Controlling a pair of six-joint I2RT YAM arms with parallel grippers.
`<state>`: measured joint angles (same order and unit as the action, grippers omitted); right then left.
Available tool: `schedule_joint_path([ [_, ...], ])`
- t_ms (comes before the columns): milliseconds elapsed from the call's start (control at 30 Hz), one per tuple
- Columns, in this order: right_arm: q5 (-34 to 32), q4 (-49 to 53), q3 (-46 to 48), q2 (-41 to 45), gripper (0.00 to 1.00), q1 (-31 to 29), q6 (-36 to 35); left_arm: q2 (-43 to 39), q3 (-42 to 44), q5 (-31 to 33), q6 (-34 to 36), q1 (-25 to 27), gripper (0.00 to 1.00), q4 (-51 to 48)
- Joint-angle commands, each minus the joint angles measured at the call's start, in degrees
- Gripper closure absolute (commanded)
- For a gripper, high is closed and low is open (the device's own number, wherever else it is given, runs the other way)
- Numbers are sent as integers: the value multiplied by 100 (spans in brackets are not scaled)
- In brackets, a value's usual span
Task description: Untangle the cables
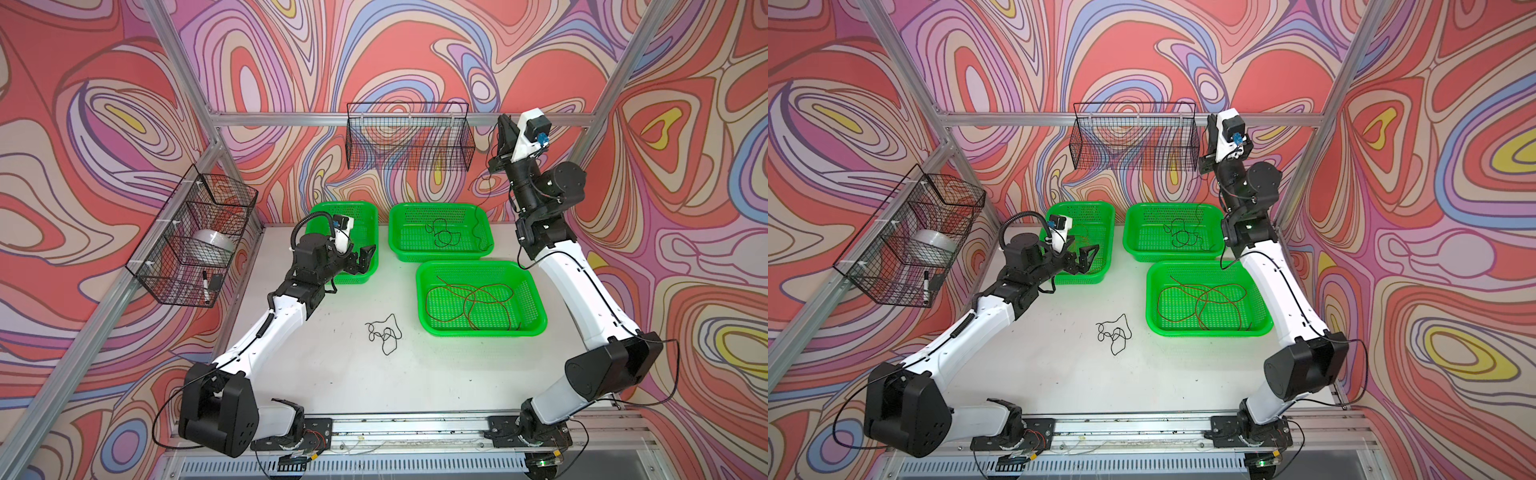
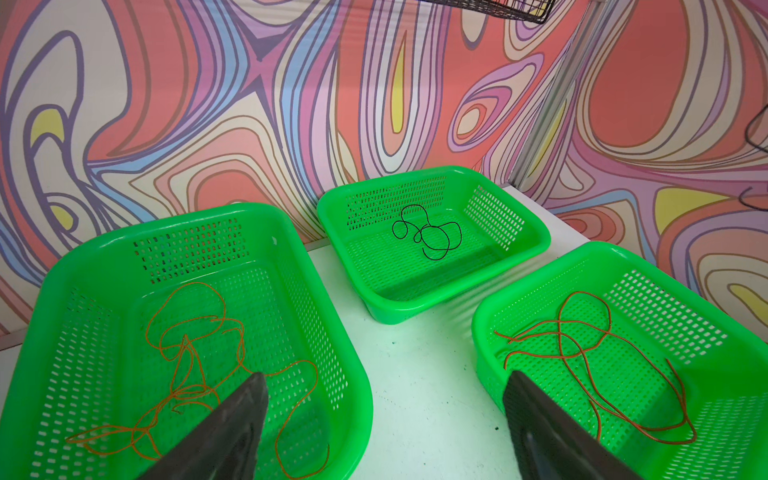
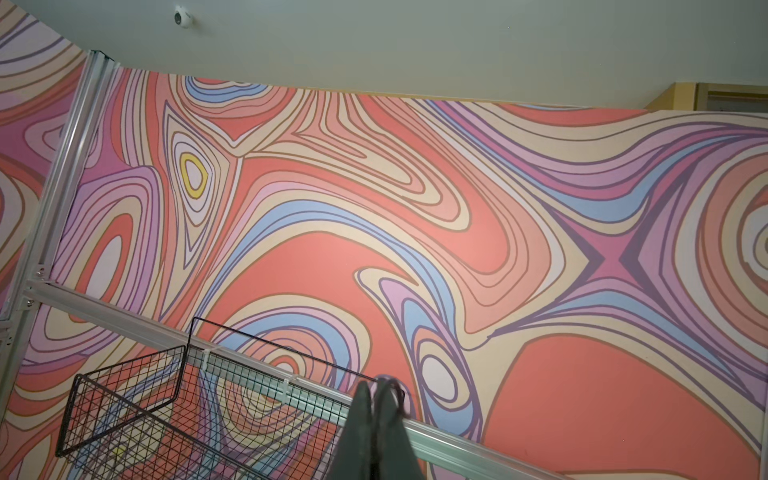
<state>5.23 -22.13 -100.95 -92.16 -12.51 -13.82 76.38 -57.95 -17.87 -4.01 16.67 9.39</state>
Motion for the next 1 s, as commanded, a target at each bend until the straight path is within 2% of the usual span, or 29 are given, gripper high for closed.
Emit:
schedule_joint_path([
  [0,-371,392,12,-128,100,29,-9,-112,71,75,116,52,10,-25],
  [167,-751,-9,320,-251,100,30,199,-150,153,91,92,82,12,-20],
  [300,-1488,-163,363,-525,100,30,426,-141,192,60,78,107,13,-60],
  [533,-1869,-990,764,-898,100,21,512,-150,298,64,83,119,16,-112],
  [700,-1831,-1264,937,-1244,100,16,547,-67,294,6,109,120,16,-120],
  [800,-1751,-1812,1229,-1425,100,21,481,-27,265,-28,167,118,16,-202],
  [967,-1804,-2379,1321,-1857,100,19,485,-84,359,-49,279,173,6,-309],
])
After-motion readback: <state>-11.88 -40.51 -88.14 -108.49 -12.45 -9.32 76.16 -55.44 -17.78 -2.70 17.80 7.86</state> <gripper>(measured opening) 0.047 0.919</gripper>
